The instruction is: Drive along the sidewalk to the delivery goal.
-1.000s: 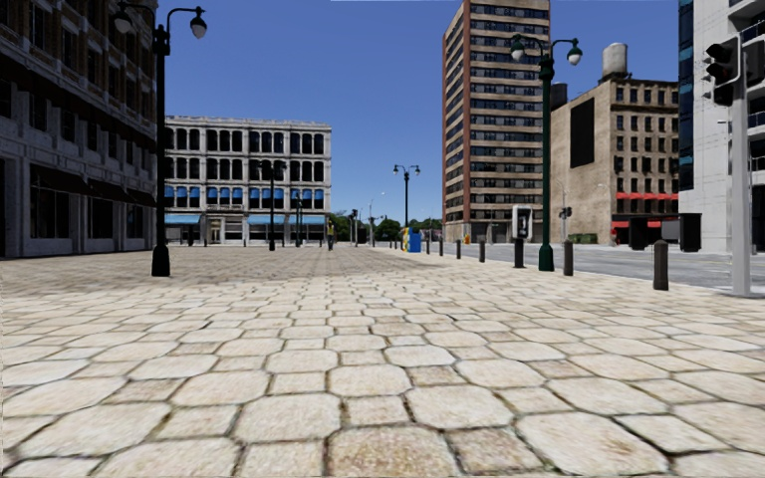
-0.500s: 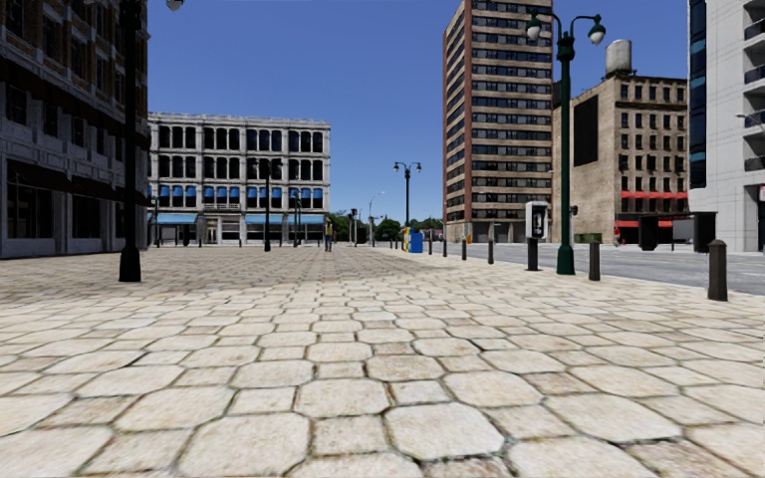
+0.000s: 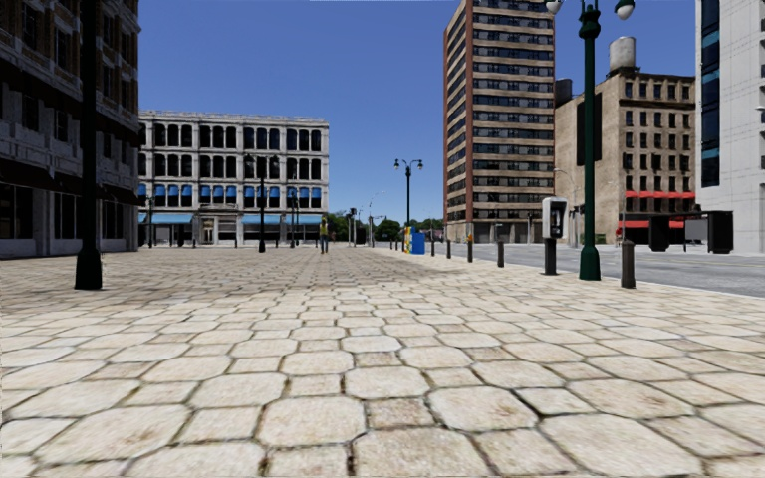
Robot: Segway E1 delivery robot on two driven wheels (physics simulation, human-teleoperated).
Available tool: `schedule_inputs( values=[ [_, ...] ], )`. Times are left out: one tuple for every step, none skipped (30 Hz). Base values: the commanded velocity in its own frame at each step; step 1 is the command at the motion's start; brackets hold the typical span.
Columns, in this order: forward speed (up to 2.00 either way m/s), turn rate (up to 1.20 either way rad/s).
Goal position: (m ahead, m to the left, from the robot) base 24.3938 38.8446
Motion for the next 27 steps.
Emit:
schedule_inputs(
  values=[
    [2.00, 0.00],
    [2.00, 0.00],
    [2.00, 0.00],
    [2.00, 0.00],
    [2.00, 0.00],
    [2.00, 0.00],
    [2.00, 0.00],
    [2.00, 0.00],
    [2.00, 0.00],
    [2.00, 0.00],
    [2.00, 0.00],
    [2.00, 0.00],
    [2.00, 0.00],
    [2.00, 0.00],
    [2.00, 0.00],
    [2.00, 0.00],
    [2.00, 0.00],
    [2.00, 0.00],
    [2.00, 0.00],
    [2.00, 0.00],
    [2.00, 0.00],
    [2.00, 0.00],
    [2.00, 0.00],
    [2.00, 0.00],
    [2.00, 0.00],
    [2.00, 0.00],
    [2.00, 0.00]
  ],
)
